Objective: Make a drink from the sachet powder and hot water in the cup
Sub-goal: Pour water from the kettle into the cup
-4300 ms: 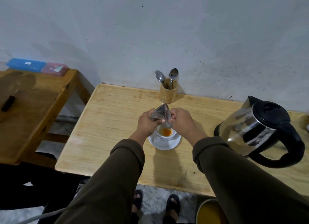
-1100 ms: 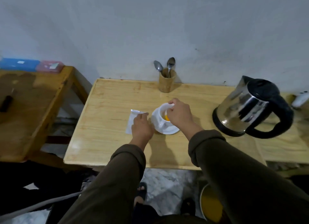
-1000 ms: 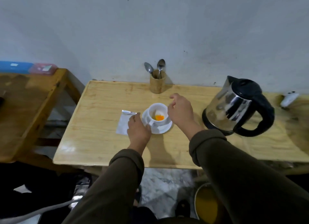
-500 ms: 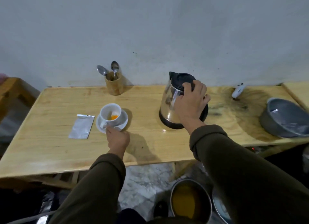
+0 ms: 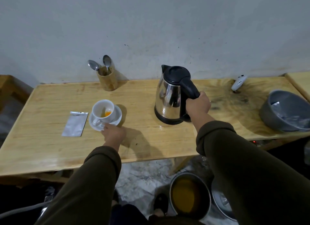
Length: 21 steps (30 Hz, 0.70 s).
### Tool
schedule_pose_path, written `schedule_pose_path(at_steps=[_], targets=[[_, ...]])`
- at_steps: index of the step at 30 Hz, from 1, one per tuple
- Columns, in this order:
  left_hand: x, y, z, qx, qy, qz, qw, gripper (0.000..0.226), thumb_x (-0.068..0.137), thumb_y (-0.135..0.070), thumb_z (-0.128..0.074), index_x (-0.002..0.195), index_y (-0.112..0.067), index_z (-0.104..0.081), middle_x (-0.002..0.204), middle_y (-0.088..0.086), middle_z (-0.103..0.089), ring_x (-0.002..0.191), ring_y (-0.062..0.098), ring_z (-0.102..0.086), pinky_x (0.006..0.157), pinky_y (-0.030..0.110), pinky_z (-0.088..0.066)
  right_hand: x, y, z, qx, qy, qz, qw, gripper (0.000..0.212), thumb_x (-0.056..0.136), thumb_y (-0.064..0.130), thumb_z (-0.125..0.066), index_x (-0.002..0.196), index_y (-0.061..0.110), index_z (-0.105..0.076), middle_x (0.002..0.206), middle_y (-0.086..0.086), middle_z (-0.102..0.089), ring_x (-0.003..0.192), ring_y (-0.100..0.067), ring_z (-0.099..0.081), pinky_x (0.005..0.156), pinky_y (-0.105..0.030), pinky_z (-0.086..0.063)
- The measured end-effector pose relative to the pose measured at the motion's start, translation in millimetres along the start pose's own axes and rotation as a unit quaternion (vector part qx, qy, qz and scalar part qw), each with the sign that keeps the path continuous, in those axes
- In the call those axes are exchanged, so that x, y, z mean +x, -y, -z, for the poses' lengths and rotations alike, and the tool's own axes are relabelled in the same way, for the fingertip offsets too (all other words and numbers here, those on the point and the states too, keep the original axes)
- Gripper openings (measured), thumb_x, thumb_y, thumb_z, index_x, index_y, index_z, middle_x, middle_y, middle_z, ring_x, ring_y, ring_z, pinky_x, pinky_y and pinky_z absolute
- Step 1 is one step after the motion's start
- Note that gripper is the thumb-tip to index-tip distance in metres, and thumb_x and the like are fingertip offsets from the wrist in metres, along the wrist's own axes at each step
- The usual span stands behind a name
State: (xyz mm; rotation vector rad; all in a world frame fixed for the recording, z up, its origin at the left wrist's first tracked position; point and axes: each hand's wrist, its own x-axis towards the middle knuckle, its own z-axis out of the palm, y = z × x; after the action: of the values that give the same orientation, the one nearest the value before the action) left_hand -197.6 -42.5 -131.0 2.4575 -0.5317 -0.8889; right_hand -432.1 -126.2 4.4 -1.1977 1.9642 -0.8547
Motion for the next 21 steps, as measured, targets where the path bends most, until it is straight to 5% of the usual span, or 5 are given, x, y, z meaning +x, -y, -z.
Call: schedule_pose_path(at_steps=[4,6,9,14,21], targets=[[-2,0,4,0.1,0.002,-0.031,0.994,0.049,0.09,-0.024,-0.044,0.133,-0.001,-0.046,0.139,0.015,-0.047,0.133,0.031,-0.039,0.114,0.041,-0.03,0,2,-6,0.018,-0.015,0.007,1.0,0.021,0.083,-0.001,-0.054,0.101,0.009,-0.058,0.099,-0.012,-0.062,0.082,-0.024,-0.054,0.079,-0.031,-0.052],[-3,-1,6,0.082,0.011,-0.027,0.996,0.051,0.089,-0.025,-0.048,0.136,-0.004,-0.043,0.139,0.016,-0.047,0.132,0.033,-0.041,0.112,0.041,-0.034,0,8,-9,0.027,-0.021,0.015,0.999,0.019,0.082,-0.002,-0.053,0.093,0.013,-0.056,0.091,-0.008,-0.058,0.081,-0.026,-0.055,0.08,-0.038,-0.057],[-5,-6,12,-0.019,-0.008,0.017,1.0,0.067,0.09,-0.025,-0.053,0.148,-0.008,-0.023,0.144,0.02,-0.042,0.131,0.037,-0.044,0.106,0.041,-0.038,1,23,-14,-0.002,-0.033,0.044,0.998,0.018,0.083,-0.001,-0.053,0.087,0.016,-0.051,0.09,-0.004,-0.056,0.08,-0.024,-0.053,0.073,-0.025,-0.046],[-8,-6,26,-0.142,-0.049,0.057,0.987,0.076,0.092,-0.018,-0.049,0.151,-0.01,-0.001,0.145,0.02,-0.041,0.129,0.037,-0.045,0.104,0.041,-0.04,-1,50,-19,-0.061,-0.045,0.102,0.992,0.02,0.082,0.0,-0.053,0.097,0.012,-0.058,0.09,-0.003,-0.054,0.08,-0.021,-0.049,0.072,-0.025,-0.04],[2,6,51,-0.132,-0.044,0.02,0.99,0.053,0.097,-0.021,-0.04,0.146,-0.012,-0.021,0.137,0.025,-0.047,0.125,0.042,-0.048,0.096,0.042,-0.041,1,93,-29,-0.231,0.019,0.311,0.922,0.021,0.075,0.001,-0.054,0.095,0.006,-0.058,0.088,-0.012,-0.058,0.084,-0.03,-0.054,0.07,-0.03,-0.039]])
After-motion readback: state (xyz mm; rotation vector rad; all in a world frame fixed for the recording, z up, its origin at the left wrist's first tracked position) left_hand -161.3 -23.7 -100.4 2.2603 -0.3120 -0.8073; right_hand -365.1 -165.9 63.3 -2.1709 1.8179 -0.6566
